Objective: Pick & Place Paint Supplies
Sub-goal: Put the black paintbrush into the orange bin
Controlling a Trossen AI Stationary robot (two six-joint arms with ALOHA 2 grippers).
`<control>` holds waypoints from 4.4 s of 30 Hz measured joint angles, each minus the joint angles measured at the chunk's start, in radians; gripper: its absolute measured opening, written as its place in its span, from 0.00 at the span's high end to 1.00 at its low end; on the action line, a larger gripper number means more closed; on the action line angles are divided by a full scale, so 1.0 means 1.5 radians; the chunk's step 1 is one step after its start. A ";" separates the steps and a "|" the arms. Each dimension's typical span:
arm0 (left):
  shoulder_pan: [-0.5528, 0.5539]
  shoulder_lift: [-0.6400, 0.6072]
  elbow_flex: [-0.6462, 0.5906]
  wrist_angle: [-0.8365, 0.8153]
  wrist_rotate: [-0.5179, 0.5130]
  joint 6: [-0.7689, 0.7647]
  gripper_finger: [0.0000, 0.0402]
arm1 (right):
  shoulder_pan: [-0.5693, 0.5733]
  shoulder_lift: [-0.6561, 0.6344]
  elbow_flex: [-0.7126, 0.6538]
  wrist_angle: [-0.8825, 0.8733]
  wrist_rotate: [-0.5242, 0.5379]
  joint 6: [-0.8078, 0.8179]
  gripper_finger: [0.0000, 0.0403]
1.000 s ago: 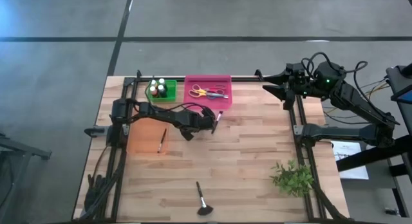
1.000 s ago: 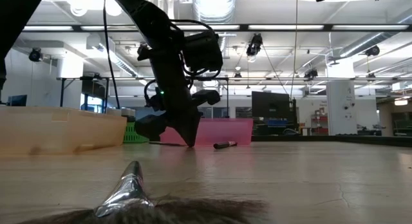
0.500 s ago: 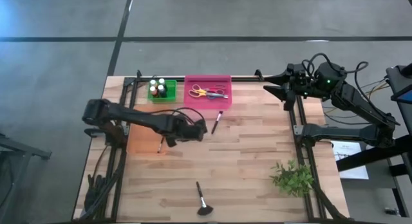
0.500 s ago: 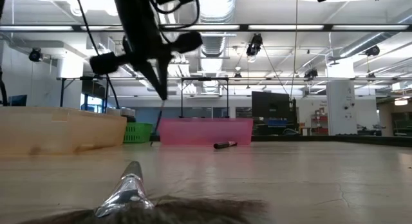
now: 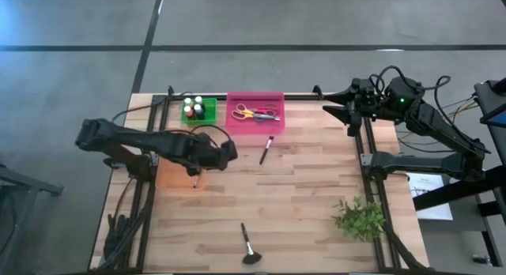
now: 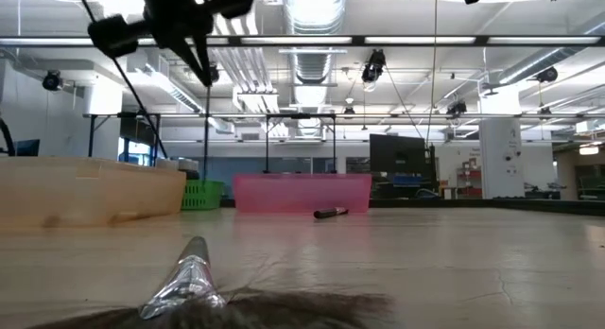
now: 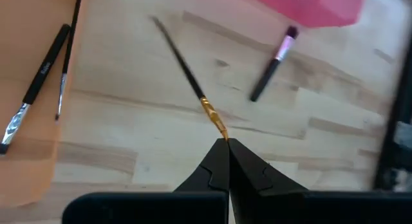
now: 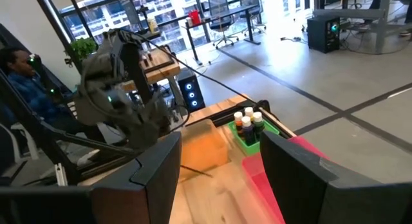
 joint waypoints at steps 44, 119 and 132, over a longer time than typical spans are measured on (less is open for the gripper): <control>-0.042 -0.208 -0.223 -0.195 0.090 0.204 0.73 | 0.004 0.084 0.000 0.014 0.049 0.058 0.49; -0.040 -0.264 -0.037 -0.002 -0.044 0.873 0.56 | 0.615 0.962 0.185 0.347 -0.055 0.710 0.49; -0.041 -0.264 -0.037 -0.018 -0.045 0.877 0.56 | 0.615 0.982 0.224 0.268 -0.039 0.706 0.55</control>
